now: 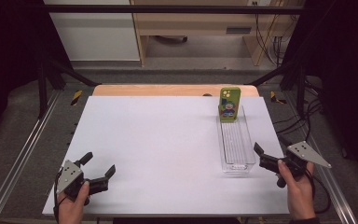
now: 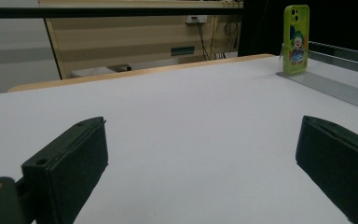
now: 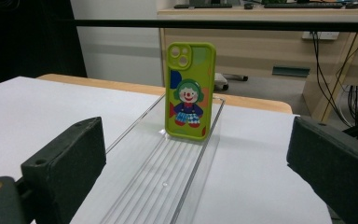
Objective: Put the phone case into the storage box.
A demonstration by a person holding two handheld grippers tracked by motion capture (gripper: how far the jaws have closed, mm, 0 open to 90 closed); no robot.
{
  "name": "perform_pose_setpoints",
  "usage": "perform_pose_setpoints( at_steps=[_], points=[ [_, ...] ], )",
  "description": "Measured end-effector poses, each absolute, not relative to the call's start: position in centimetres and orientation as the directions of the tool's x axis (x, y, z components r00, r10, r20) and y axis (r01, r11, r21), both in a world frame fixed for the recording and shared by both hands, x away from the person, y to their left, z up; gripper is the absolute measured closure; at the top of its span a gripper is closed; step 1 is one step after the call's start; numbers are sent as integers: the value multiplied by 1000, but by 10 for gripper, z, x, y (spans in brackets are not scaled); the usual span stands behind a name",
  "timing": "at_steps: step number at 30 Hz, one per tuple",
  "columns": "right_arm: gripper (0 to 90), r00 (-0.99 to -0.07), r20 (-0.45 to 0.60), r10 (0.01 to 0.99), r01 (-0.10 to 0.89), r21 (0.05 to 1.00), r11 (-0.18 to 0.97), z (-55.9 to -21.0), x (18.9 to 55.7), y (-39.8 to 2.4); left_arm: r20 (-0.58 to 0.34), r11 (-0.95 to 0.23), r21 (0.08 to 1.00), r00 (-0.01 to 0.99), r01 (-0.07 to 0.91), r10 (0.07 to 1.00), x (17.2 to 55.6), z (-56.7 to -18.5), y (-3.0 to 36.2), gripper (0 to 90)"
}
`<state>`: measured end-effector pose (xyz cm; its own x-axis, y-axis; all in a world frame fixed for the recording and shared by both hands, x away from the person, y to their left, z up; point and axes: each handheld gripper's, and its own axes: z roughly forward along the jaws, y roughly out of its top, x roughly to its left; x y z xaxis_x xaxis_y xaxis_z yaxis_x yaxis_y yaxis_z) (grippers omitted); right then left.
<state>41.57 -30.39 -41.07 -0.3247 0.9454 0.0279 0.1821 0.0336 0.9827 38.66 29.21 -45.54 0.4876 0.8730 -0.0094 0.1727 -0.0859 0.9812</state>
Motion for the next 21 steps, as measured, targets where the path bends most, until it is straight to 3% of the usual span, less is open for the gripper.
perform_pose_setpoints(
  at_steps=[21],
  points=[
    [50, -355, 41, 934, 187, 982, 28, -434, 402, -301, -2, -97, 980, 492, 176, 871, 387, -456, 291, 18]
  ],
)
